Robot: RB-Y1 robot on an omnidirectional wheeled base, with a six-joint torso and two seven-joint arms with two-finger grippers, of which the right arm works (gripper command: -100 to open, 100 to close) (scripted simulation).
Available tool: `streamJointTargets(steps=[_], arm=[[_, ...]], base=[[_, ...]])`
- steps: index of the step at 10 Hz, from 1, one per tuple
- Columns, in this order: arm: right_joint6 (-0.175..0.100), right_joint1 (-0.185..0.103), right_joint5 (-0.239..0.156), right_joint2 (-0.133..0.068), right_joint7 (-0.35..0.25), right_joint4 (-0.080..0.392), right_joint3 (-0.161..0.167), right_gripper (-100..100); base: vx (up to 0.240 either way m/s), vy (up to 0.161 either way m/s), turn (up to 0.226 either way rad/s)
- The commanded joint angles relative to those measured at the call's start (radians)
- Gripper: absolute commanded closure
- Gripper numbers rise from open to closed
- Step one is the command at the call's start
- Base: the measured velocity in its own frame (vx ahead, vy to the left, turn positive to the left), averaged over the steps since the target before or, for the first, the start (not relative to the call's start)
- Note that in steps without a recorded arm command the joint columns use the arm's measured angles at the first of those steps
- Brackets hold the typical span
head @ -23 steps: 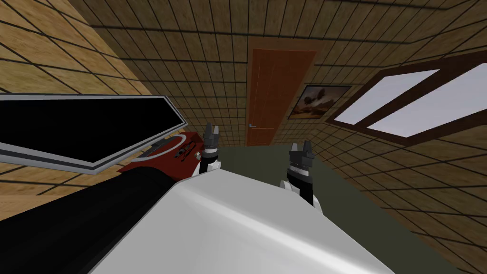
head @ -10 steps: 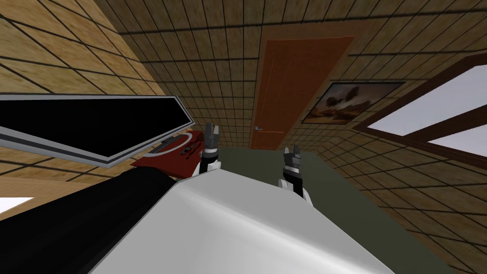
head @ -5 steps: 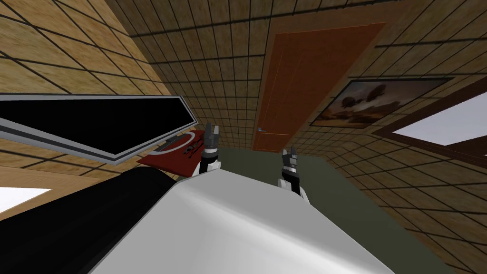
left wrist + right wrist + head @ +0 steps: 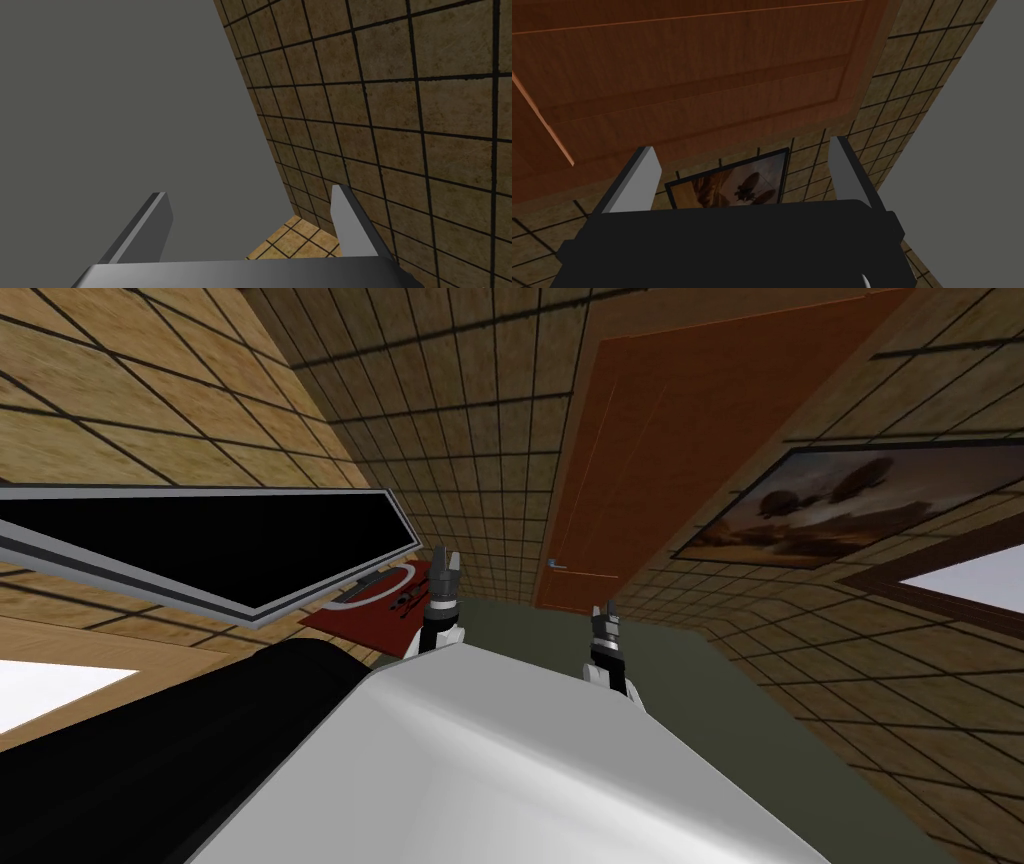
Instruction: Pull the door open
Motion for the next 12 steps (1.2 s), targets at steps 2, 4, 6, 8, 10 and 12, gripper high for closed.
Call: streamJointTargets(steps=[2, 4, 6, 8, 10, 12], arm=[[-0.014, -0.032, -0.015, -0.013, 0.001, 0.078, -0.012, -100], [-0.029, -0.059, -0.028, -0.022, 0.003, 0.146, -0.021, -100], [-0.037, -0.072, -0.034, -0.027, 0.004, 0.188, -0.026, -100], [-0.052, -0.099, -0.047, -0.036, 0.006, 0.258, -0.036, -100], [-0.067, -0.126, -0.06, -0.045, 0.008, 0.322, -0.045, -100], [-0.074, -0.139, -0.067, -0.049, 0.009, 0.366, -0.05, -100]], base=[[0.062, 0.003, 0.116], [0.102, 0.003, 0.133], [0.07, -0.003, 0.06], [0.086, 0.0, 0.145], [0.108, -0.009, 0.13], [0.087, -0.005, 0.089]])
